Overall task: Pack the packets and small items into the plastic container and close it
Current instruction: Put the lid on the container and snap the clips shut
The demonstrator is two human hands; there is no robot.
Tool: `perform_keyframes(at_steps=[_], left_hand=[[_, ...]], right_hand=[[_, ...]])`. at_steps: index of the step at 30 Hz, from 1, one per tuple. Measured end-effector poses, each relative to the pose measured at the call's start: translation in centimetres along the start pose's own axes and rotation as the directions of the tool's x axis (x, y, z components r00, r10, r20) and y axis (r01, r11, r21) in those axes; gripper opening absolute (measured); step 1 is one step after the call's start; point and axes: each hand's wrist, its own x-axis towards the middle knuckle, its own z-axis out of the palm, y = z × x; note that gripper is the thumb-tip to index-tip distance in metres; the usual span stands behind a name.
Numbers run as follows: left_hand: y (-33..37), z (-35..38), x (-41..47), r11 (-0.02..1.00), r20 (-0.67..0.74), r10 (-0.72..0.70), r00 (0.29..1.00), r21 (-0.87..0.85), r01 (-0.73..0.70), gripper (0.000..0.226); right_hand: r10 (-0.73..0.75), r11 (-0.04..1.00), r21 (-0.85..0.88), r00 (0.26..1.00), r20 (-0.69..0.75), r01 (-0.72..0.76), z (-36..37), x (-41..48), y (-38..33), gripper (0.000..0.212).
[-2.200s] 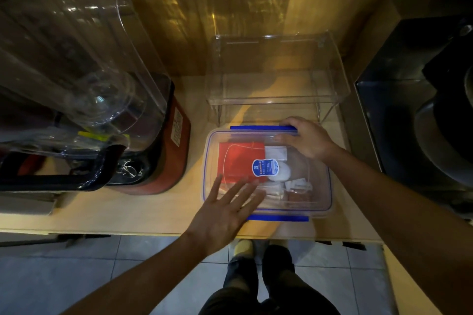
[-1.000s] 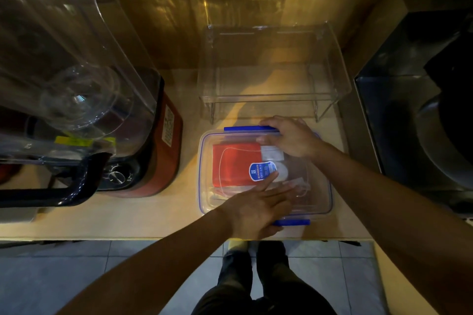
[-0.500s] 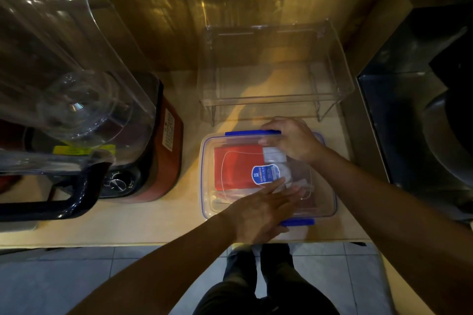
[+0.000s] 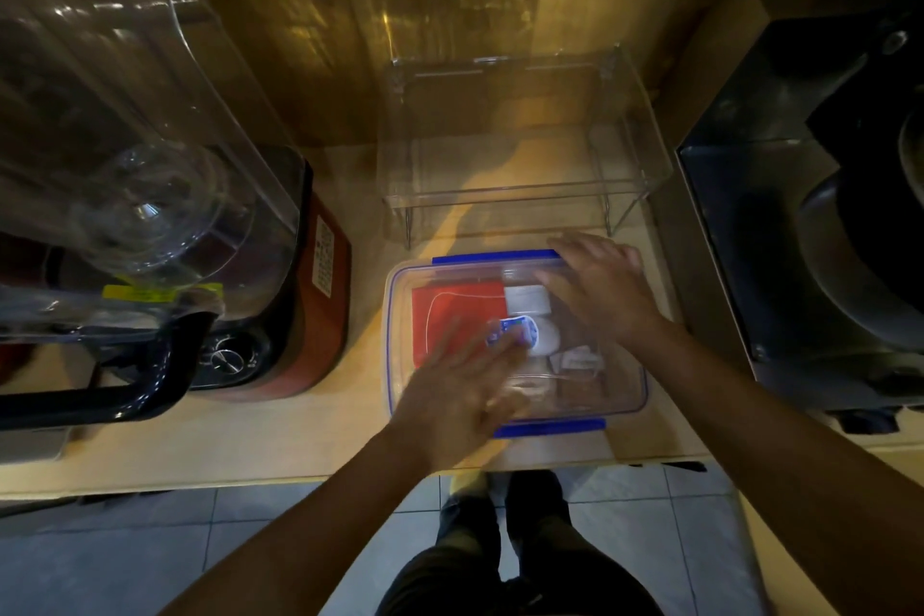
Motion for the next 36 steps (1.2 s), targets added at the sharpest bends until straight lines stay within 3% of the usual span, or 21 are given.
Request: perform_keyframes(at_steps=[2,5,6,7,9,10,11,15,18,20,22,25,28,32,34,36], left_hand=[[-1.3,0.0,-1.5,0.953,-0.004,-0.302,0.953,0.024,0.302,0.06],[-2.7,0.6,-3.4,0.755,-0.037,-0.656,0.754,-0.042,0.654,0.07],[-2.8,0.7,-3.6,0.675,-0.034,-0.732,0.681,-0.175,0.717,0.073],[-2.7,0.5,-3.7,0.534,0.035,-0.805,0.592,-0.391,0.75,0.077],[-2.5,0.1,-3.6,0.088,0.285,-0.842,0.457,-0.764,0.639,0.077],[-2.3,-0.1,-3.6,-0.082,0.376,-0.817,0.437,-0.826,0.557,0.065],[-2.3,-0.1,-3.6,-0.137,0.411,-0.804,0.43,-0.831,0.539,0.049],[-3.2,-1.0,-3.5,-0.157,0.407,-0.821,0.4,-0.835,0.527,0.018],[-3.6,-3.3,-3.8,-0.143,0.407,-0.81,0.423,-0.836,0.531,0.021],[-3.6,-5.4,-4.1,-0.12,0.403,-0.795,0.454,-0.838,0.533,0.023],[-3.5,-7.9,-4.3,-0.096,0.378,-0.778,0.502,-0.861,0.5,0.027],[-3.0,-11.8,-3.8,-0.023,0.303,-0.753,0.584,-0.899,0.437,0.031],[-2.2,-15.5,-1.8,-0.111,0.258,-0.703,0.663,-0.96,0.255,0.021],[-3.6,-19.0,2.6,0.101,0.012,-0.75,0.662,-0.986,0.132,0.024],[-4.6,-20.2,5.0,0.151,-0.039,-0.75,0.66,-0.982,0.114,0.032],[-5.8,-20.7,7.4,0.143,-0.05,-0.766,0.641,-0.985,0.094,0.026]], right_hand=[[0.143,0.979,0.141,0.989,0.026,-0.145,-0.4,-1.6,1.4,0.055],[0.243,0.852,0.459,0.967,0.077,-0.25,-0.4,-3.9,2.8,0.043],[0.263,0.783,0.563,0.961,0.083,-0.263,-0.4,-4.6,2.7,0.032],[0.298,0.702,0.651,0.949,0.102,-0.29,-0.2,-5.3,2.5,0.021],[0.37,0.602,0.722,0.921,0.125,-0.34,0.2,-6.3,2.1,0.015],[0.397,0.583,0.732,0.91,0.123,-0.353,0.4,-6.7,2.0,0.017],[0.421,0.564,0.74,0.898,0.125,-0.367,0.6,-6.9,2.0,0.019],[0.472,0.502,0.756,0.865,0.167,-0.42,0.1,-7.1,1.8,0.02],[0.47,0.483,0.779,0.869,0.154,-0.399,-1.7,-7.4,1.6,0.013],[0.458,0.458,0.8,0.875,0.16,-0.387,-3.6,-7.6,1.4,0.008],[0.435,0.422,0.833,0.886,0.16,-0.358,-5.8,-7.9,1.0,0.017],[0.402,0.404,0.879,0.912,0.08,-0.255,-9.7,-7.9,0.0,0.016],[0.335,0.363,0.923,0.942,-0.003,-0.126,-13.7,-7.0,-1.0,0.017],[0.323,0.355,0.935,0.939,-0.117,-0.005,-17.3,-2.9,-2.4,0.024],[0.332,0.36,0.932,0.929,-0.163,0.035,-18.5,-0.2,-2.9,0.024],[0.305,0.368,0.929,0.938,-0.167,0.046,-19.2,2.2,-3.2,0.027]])
